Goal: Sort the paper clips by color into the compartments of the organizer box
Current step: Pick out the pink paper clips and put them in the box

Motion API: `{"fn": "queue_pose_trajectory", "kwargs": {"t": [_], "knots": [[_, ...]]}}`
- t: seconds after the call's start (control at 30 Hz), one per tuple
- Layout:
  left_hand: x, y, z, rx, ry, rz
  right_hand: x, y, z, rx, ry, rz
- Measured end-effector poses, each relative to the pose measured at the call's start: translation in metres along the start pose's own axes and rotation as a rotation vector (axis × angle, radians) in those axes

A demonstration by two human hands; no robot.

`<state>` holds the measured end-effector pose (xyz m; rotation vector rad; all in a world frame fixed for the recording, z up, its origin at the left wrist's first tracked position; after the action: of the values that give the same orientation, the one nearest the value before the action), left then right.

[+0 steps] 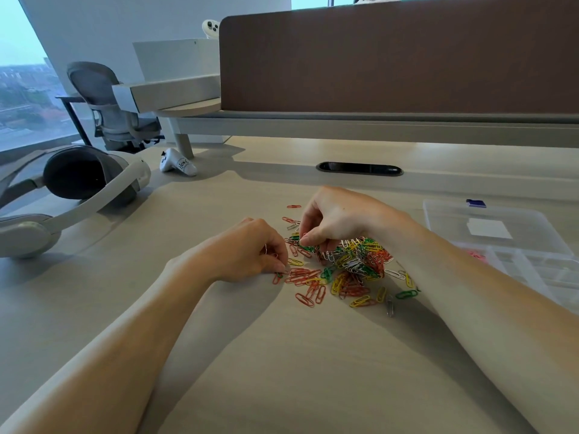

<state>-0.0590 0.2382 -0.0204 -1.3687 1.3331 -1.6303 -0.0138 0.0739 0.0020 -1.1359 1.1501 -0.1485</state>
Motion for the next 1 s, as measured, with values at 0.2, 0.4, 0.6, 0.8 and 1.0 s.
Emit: {"fn": "queue_pose_trajectory", "kwargs": {"t": [0.2,0.4,0.6,0.8,1.0], "knots": [[-0.006,0.000,0.000,-0.029,-0.008,-0.041,0.006,-0.007,0.001,0.043,-0.008,0.004],[-0.013,-0.006,0.004,0.135,-0.044,-0.186,0.024,-0.023,-0.001,0.165,0.005,-0.040],[-0.013,-0.018,0.020,0.253,-0.115,-0.305,0.026,-0.008,0.005,0.093,-0.025,-0.165],[0.010,-0.032,0.056,0.269,-0.055,-0.360,0.025,0.000,0.011,0.062,-0.057,-0.298],[0.017,-0.029,0.079,0.227,-0.010,-0.405,0.028,0.000,0.012,0.032,-0.061,-0.368]]}}
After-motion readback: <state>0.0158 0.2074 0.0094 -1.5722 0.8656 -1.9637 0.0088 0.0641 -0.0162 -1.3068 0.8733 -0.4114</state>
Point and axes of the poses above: each hand's wrist, its own z-axis towards the middle knuckle, its own y-axis out of the palm, x = y × z, the point moved 2 cm from there along z, towards the middle knuckle, and after that the axes turned 9 degrees about -y, right-handed, at the moved point
